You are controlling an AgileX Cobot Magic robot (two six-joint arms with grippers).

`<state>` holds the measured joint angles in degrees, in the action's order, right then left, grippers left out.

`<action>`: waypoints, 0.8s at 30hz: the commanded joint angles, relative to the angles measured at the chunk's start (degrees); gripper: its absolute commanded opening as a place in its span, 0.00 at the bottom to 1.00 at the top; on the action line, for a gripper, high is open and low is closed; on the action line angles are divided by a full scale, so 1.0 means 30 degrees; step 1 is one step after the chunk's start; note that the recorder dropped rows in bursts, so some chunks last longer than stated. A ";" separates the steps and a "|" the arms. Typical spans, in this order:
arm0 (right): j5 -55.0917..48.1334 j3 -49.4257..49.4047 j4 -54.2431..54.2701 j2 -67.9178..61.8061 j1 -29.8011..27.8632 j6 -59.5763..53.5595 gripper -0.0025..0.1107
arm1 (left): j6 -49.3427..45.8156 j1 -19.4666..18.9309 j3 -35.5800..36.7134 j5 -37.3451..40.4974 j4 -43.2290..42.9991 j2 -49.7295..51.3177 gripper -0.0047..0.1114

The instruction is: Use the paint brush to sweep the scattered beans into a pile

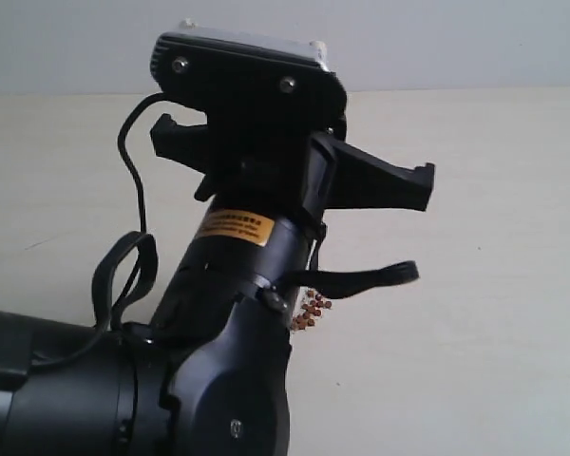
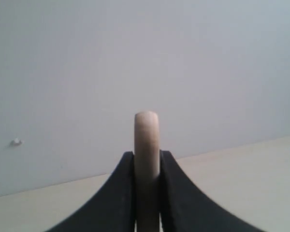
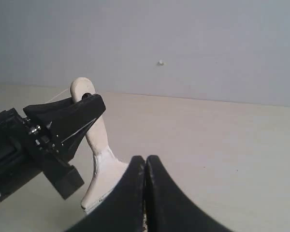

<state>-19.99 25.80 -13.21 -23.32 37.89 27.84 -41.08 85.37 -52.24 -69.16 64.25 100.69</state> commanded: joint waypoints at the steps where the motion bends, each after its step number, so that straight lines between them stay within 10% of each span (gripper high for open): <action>1: 0.0311 -0.0078 -0.0015 0.0075 0.0039 -0.0022 0.02 | -0.0532 0.0594 0.0089 0.0517 -0.0078 -0.0194 0.04; 11: 0.0311 -0.0078 -0.0015 0.0075 0.0039 -0.0022 0.02 | -0.1223 0.0668 0.0089 0.6776 -0.0791 -0.0194 0.04; 24: 0.0311 -0.0078 -0.0015 0.0075 0.0039 -0.0022 0.02 | -0.3661 0.0170 0.0089 0.6467 0.1378 -0.0194 0.04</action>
<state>-19.99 25.80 -13.21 -23.32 37.89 27.84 -51.64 86.82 -52.15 -47.05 67.87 100.65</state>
